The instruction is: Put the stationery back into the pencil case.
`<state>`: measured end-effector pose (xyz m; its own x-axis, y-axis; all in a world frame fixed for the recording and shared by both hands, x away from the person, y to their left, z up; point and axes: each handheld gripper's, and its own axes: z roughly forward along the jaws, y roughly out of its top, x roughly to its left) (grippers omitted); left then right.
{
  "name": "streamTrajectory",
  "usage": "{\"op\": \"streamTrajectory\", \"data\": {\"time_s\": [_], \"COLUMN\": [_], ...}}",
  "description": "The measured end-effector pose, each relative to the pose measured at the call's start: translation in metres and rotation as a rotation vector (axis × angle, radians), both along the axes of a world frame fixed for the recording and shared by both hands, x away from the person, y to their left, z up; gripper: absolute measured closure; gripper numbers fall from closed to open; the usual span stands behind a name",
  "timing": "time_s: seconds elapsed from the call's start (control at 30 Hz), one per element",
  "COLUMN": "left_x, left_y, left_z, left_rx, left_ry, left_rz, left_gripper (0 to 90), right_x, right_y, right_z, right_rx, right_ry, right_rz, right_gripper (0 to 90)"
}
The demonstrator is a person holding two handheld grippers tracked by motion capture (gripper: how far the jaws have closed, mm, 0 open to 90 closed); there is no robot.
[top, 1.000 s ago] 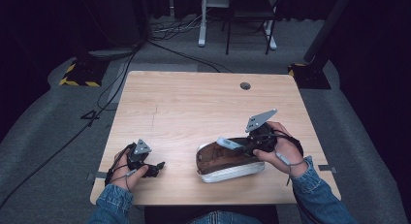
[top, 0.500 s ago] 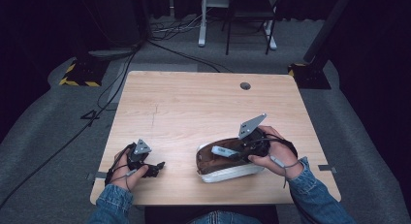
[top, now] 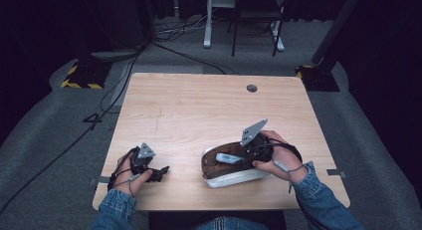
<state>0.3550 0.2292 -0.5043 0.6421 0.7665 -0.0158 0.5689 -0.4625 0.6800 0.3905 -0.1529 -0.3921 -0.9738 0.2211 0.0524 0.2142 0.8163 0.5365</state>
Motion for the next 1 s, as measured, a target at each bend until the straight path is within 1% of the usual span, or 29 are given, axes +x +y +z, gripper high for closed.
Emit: {"op": "streamTrajectory", "data": {"time_s": [0.2, 0.23, 0.3, 0.33, 0.53, 0.67, 0.77, 0.8, 0.9, 1.0], "left_x": [0.0, 0.0, 0.0, 0.0, 0.0, 0.0, 0.0, 0.001, 0.001, 0.001], "left_y": [0.0, 0.0, 0.0, 0.0, 0.0, 0.0, -0.001, 0.0, 0.0, -0.001], "left_z": [0.0, 0.0, 0.0, 0.0, 0.0, 0.0, 0.0, 0.0, 0.0, 0.0], "left_rx": [0.0, 0.001, 0.001, 0.0, 0.001, -0.005, -0.004, 0.001, 0.006, 0.005], "left_ry": [0.001, -0.002, -0.001, 0.0, -0.001, 0.001, 0.002, 0.0, -0.003, -0.002], "left_rz": [0.0, -0.002, -0.002, -0.001, -0.002, 0.001, 0.001, -0.002, -0.002, -0.001], "left_gripper": [9.6, 9.6, 9.6, 9.6, 9.6, 9.5, 9.2, 9.0, 8.8, 8.7], "right_x": [0.003, 0.004, 0.005, 0.005, 0.006, 0.005, 0.006, 0.006, 0.006, 0.007], "right_y": [0.001, 0.002, 0.001, 0.001, -0.001, -0.004, -0.007, -0.01, -0.014, -0.018], "right_z": [-0.005, -0.006, -0.007, -0.008, -0.006, -0.002, 0.001, 0.004, 0.007, 0.01], "right_rx": [0.001, 0.003, 0.004, 0.007, 0.022, 0.037, 0.06, 0.077, 0.109, 0.141], "right_ry": [0.001, -0.002, -0.015, -0.021, -0.035, -0.047, -0.068, -0.08, -0.093, -0.108], "right_rz": [0.0, -0.007, -0.009, -0.019, -0.029, -0.038, -0.053, -0.064, -0.082, -0.113], "right_gripper": [66.4, 64.9, 55.9, 54.0, 52.4, 50.2, 47.5, 46.0, 42.3, 40.3]}}
